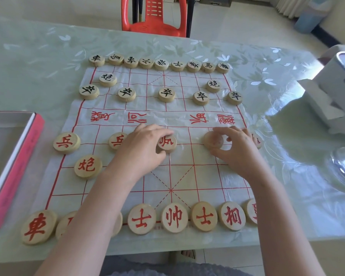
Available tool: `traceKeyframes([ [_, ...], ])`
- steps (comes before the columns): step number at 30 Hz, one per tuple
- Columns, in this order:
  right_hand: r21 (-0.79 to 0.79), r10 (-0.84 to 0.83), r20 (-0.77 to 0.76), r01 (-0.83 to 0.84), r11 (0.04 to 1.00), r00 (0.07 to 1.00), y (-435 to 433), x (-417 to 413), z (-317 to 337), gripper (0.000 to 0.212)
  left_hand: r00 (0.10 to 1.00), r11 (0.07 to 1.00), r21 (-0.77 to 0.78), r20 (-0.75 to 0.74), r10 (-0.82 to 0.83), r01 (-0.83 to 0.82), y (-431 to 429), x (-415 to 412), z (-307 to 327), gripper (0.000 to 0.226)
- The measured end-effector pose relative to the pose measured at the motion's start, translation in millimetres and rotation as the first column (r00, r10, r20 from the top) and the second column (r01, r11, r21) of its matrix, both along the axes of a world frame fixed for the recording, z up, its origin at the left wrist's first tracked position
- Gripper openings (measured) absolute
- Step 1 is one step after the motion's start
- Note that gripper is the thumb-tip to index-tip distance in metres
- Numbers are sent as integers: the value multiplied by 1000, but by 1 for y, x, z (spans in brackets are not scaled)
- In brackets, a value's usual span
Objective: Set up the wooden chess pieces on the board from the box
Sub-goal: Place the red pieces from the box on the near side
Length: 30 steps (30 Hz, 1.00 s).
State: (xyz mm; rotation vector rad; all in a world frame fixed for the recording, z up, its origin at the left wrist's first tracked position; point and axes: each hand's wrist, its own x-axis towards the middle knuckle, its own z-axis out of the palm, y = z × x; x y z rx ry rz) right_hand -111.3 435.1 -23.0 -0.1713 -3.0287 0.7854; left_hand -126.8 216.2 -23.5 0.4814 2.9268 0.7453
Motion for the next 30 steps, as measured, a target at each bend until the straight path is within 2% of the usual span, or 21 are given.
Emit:
traceKeyframes([
  [3, 0, -15, -13, 15, 1000, 1000, -2, 0, 1, 49, 997, 996, 57, 40, 68, -71, -1, -1, -2, 49],
  [6, -8, -38, -25, 38, 999, 999, -4, 0, 2, 49, 990, 990, 31, 17, 137, -137, 4, 0, -3, 54],
  [9, -20, -38, -16, 38, 999, 999, -5, 0, 2, 51, 987, 988, 17, -24, 157, -157, 8, 1, -3, 70],
  [11, -35, -25, -3, 25, 999, 1000, -3, 0, 2, 56, 994, 995, 11, -17, 104, -104, 6, 0, -2, 80],
  [14, -40, 3, 0, -3, 999, 1000, -1, 0, 0, 59, 1000, 1000, 21, 12, -15, 15, 2, -2, 1, 65],
  [17, -26, 25, 3, -25, 999, 1000, -1, -1, -2, 55, 998, 999, 29, 50, -42, 41, 1, -3, -1, 53],
  [24, 1, 28, 4, -28, 1000, 1000, -3, -2, -1, 51, 992, 988, 80, 16, 128, -129, 8, 0, -5, 49],
  [30, 0, 28, 5, -28, 1000, 1000, -3, -2, 0, 51, 983, 980, 82, 4, 181, -181, 12, 1, -5, 48],
])
